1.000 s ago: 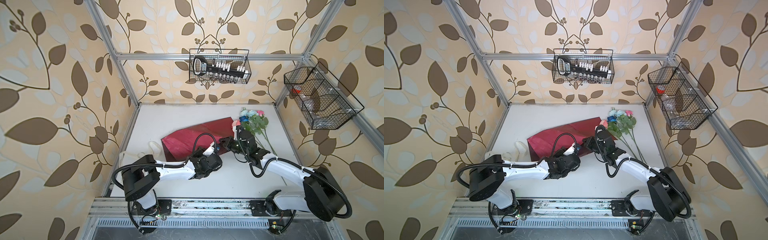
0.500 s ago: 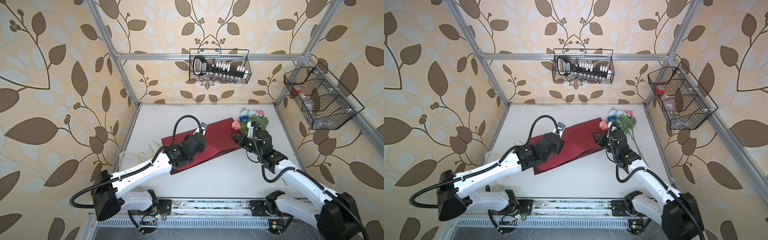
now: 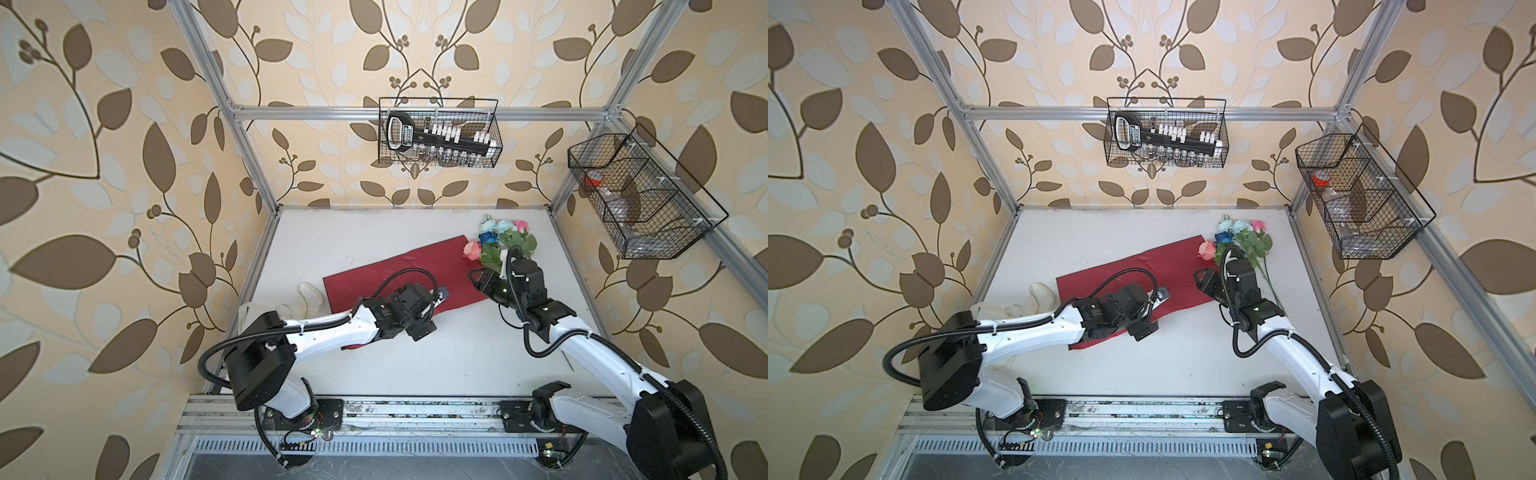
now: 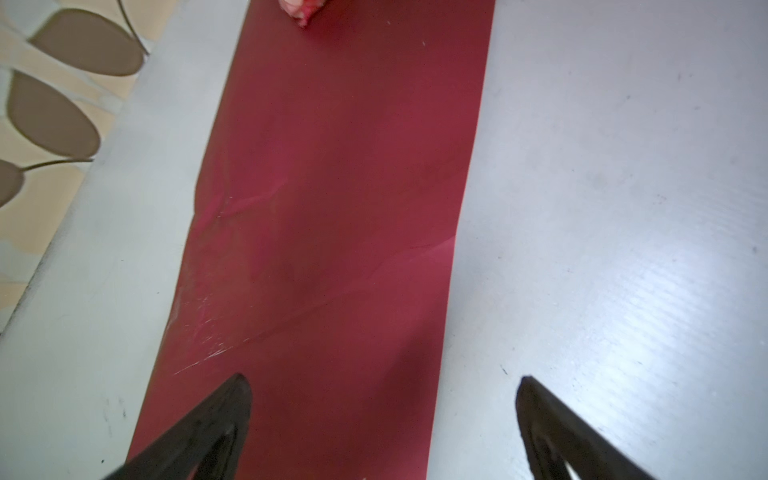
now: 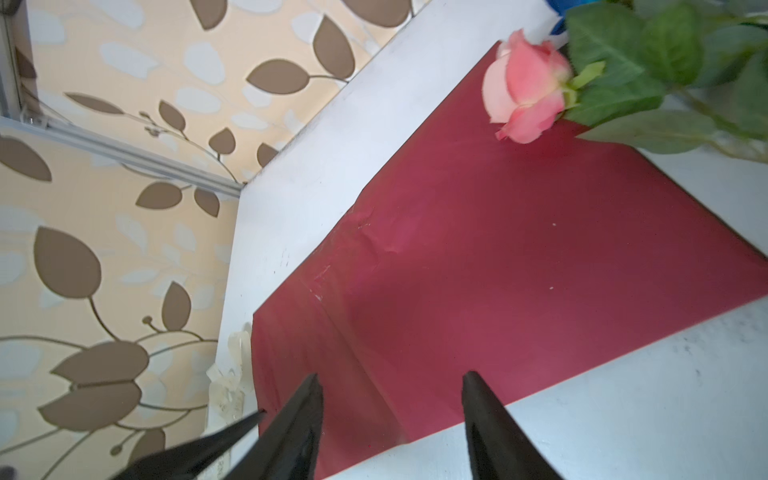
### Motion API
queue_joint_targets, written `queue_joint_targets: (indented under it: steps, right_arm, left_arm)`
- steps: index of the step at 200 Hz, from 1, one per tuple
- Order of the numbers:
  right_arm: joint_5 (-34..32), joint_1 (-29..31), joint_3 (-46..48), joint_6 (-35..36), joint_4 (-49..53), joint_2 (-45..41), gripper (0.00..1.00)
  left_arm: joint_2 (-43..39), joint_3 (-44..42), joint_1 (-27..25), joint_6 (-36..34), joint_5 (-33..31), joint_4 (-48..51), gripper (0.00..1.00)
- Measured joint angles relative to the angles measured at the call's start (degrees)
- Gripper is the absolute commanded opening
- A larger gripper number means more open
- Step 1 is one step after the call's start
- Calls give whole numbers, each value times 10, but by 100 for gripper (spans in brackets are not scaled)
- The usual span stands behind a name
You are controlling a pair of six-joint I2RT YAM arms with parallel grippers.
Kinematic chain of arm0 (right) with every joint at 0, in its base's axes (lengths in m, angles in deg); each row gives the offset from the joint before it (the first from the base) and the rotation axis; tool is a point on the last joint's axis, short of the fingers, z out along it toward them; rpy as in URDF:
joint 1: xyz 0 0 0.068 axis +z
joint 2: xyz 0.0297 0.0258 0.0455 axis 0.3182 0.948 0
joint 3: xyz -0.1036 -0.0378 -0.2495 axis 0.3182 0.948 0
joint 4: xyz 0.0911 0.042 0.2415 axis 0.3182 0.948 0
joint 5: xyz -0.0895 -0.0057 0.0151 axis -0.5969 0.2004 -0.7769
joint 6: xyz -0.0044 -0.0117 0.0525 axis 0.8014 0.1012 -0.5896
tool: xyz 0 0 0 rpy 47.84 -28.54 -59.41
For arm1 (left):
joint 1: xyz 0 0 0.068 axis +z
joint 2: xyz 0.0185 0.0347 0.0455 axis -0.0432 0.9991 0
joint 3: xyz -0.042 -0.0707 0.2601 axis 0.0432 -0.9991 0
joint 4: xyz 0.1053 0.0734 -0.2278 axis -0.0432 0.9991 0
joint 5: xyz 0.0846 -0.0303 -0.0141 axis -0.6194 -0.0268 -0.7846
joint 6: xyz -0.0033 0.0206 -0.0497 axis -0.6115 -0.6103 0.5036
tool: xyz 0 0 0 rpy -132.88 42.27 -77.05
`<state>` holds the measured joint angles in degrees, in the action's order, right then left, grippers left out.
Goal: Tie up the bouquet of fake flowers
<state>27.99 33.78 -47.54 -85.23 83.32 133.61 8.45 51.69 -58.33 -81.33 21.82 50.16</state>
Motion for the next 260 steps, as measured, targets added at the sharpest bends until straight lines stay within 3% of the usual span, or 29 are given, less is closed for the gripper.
queue_joint_targets:
  steps: [62,98,136,171,209,260]
  right_arm:
    - [3,-67,35,11,20,-47,87]
    - [3,-73,38,18,23,-49,90]
    - [3,-78,38,23,23,-49,91]
    - [5,-78,39,25,19,-49,91]
    - [6,-79,48,26,11,-44,90]
    - [14,-79,58,39,0,-43,86]
  left_arm:
    - [114,47,-9,-37,-12,-35,99]
    - [163,73,-9,-45,-45,-62,97]
    - [213,106,-9,-46,-105,-87,66]
    - [229,130,-9,-44,-150,-96,44]
    - [241,168,-7,-58,-176,-99,0]
    - [247,211,-3,-61,-196,-73,0]
